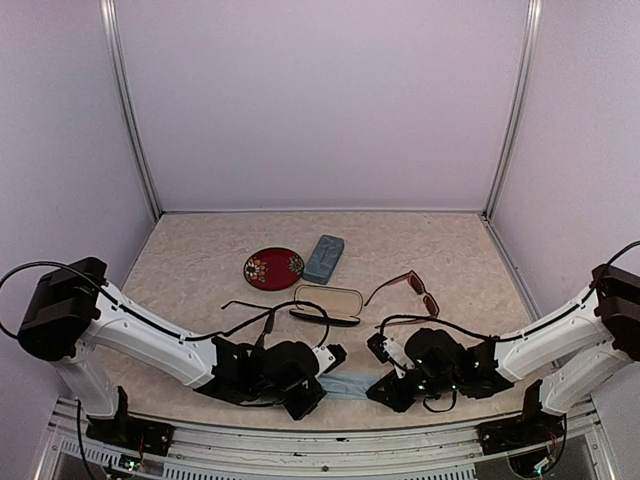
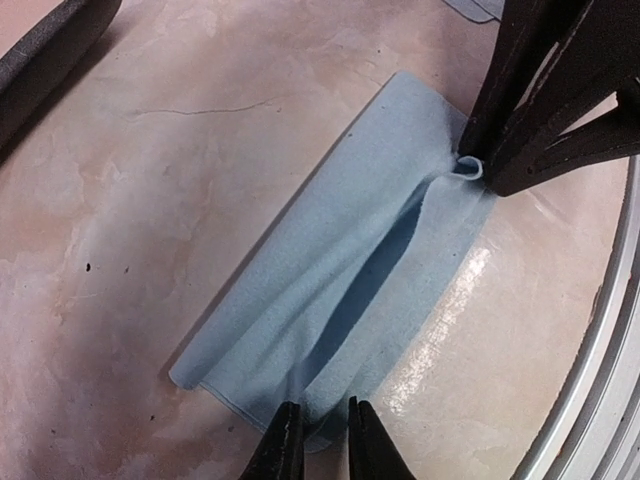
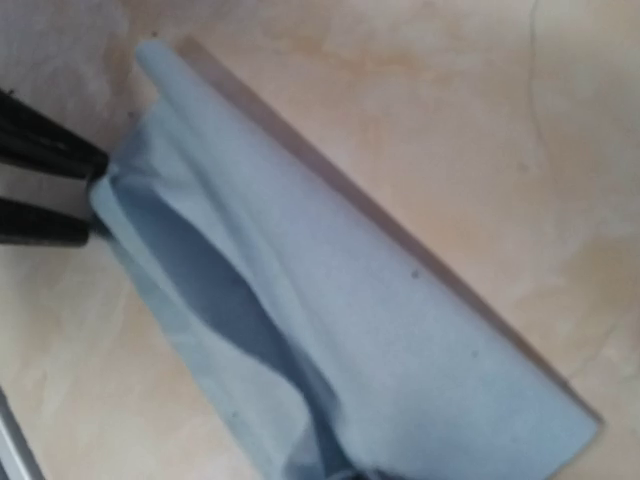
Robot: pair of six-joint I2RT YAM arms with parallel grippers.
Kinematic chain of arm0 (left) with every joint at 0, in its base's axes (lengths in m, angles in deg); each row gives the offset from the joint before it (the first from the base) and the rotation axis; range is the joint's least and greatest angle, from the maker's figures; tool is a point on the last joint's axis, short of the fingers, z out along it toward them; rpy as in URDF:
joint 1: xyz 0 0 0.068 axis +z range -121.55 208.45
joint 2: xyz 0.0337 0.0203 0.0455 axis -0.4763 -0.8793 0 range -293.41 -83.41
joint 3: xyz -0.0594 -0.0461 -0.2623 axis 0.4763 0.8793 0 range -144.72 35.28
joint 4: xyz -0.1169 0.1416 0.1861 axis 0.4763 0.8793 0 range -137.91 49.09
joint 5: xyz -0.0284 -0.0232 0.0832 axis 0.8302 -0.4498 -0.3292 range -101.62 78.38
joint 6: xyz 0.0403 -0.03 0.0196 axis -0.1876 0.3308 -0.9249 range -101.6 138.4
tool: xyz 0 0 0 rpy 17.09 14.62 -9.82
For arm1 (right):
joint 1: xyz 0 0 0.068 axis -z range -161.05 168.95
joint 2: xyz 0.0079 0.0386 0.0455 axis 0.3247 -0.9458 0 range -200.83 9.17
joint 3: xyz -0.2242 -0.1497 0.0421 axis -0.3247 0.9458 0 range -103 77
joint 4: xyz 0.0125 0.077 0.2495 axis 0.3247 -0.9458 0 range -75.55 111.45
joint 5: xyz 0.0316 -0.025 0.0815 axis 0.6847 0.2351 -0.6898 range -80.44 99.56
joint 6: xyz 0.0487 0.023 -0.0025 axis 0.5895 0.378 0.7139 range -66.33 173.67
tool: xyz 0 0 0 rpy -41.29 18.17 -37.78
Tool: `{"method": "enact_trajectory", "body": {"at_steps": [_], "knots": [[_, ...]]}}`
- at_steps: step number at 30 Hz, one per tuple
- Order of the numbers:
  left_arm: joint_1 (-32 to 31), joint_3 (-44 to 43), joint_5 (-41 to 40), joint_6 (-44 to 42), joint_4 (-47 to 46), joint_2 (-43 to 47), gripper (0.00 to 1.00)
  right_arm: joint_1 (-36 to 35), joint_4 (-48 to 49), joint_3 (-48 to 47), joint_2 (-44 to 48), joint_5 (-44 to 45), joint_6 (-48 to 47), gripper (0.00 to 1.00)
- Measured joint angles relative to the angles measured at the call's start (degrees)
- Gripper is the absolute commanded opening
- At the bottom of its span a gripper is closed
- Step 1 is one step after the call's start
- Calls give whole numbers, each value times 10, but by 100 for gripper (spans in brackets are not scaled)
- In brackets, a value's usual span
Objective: Organize the sunglasses
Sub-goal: Fold the glasses cleaning cloth at the center of the board.
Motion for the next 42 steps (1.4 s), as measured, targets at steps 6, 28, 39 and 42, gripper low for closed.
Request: {"method": "enact_trajectory", "body": {"at_steps": [6,28,39,42], "knots": [[-13,0,-7,9,6,0,21,-12,4,9,10,3,4,22],[-13,35,-14,24,28,79,51,-20,-59,37,154,77,33,41],[65,29,0,35,5,79,56,19,-84,-13,69,68,29,47],[56,2,-19,32,12,33,56,19,-85,-21,45,56,27,48]]}}
